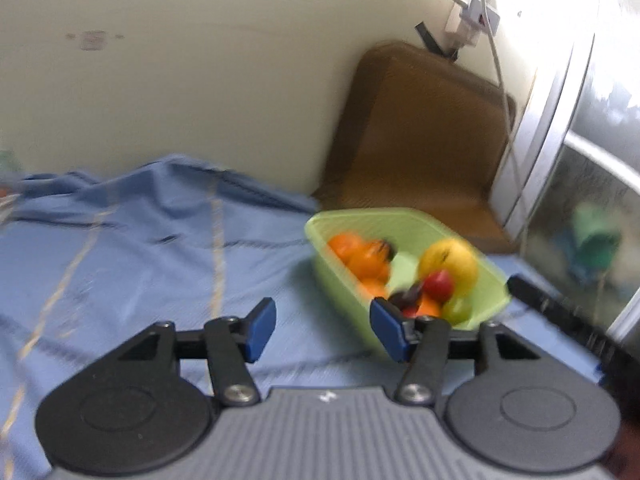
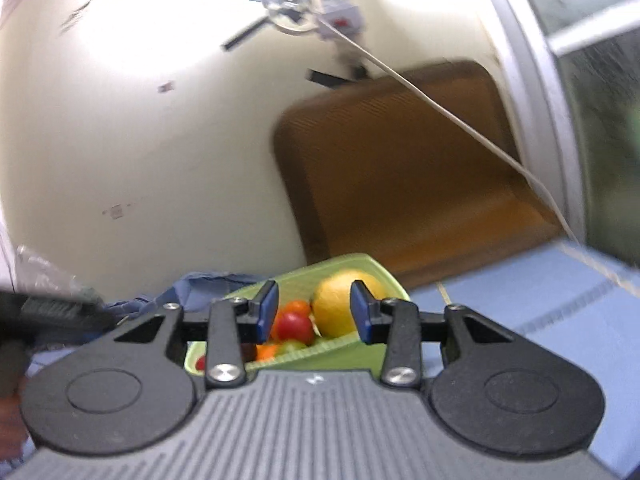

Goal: Organize fruits

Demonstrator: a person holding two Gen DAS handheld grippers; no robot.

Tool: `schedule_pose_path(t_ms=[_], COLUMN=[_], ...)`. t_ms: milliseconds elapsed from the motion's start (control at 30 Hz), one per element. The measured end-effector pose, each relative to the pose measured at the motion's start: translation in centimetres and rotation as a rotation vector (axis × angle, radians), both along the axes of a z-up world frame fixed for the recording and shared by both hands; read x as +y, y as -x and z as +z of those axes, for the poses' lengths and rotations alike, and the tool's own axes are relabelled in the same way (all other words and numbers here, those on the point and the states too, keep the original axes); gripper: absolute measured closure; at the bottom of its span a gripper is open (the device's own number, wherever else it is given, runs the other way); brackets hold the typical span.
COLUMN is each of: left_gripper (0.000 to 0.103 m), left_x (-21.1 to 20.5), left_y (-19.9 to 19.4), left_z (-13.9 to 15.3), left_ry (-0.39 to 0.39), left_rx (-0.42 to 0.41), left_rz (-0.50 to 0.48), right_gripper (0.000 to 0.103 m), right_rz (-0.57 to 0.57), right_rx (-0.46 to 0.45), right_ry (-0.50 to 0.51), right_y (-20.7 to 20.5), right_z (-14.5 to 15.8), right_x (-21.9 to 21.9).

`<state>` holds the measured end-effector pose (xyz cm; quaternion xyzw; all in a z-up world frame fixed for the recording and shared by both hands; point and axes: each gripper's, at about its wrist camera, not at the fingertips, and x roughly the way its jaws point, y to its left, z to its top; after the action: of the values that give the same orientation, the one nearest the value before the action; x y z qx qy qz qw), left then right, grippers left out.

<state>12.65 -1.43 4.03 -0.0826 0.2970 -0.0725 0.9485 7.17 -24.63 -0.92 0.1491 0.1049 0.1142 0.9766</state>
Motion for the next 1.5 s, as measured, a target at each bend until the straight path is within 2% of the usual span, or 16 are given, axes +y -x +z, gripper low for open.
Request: schedule_pose_path(t_ms=[133,300,433,533,667,833,900,1333,1500], left_gripper=[0.049,0.046,0.035,0.014,0.0,0.0,0.0,0.0,0.0], left_x=[-0.3,-1.3,-1.6,-1.7,-1.9,-2.0,-2.0,-2.7,-3.4], left_y=[3.7,7.4,9.9,11.5,12.8,13.0,12.8,12.3,11.9], left_z=[-1.7,-3.3,-4.3,-4.6,-4.5,-4.8,-5.2,-5.3,-5.0], left_ry=[-0.077,-0.128,-0.139,-0.157,-0.174,-0.195,-0.202,-0.235,-0.299], left_rx=[0.035,0.049,0.055,0.045,0.035,0.063,0.086,0.08,0.042], left_rz=[0.052,0.072,0.073,0.101,0.135,0.152,0.155,0.158,0.17], right_gripper=[0.061,0.054,0.049,0.049,0.049,0.049,0.049,0.047,0.047], right_rz=[-0.022,-0.003,0.027,0.033,0.036,0.025,0.029,0.057,0.074], right_rx=[0.081,0.134,0.161,0.179,0.211,0.276,0.277,0.257,0.249], right_ry=[-0.08,-0.099,-0.09,-0.083,-0.073,-0.108,-0.114,-0.107,-0.096], right_y=[2.3,5.2,7.1,8.0,8.3,7.3,7.4,7.7,7.6], right_z=[-1.0,-2.1,-2.5,-2.6,-2.8,-3.2,-3.3,-3.2,-3.1], right_x=[-0.3,0.7,1.6,2.0,2.2,1.4,1.3,1.4,1.6])
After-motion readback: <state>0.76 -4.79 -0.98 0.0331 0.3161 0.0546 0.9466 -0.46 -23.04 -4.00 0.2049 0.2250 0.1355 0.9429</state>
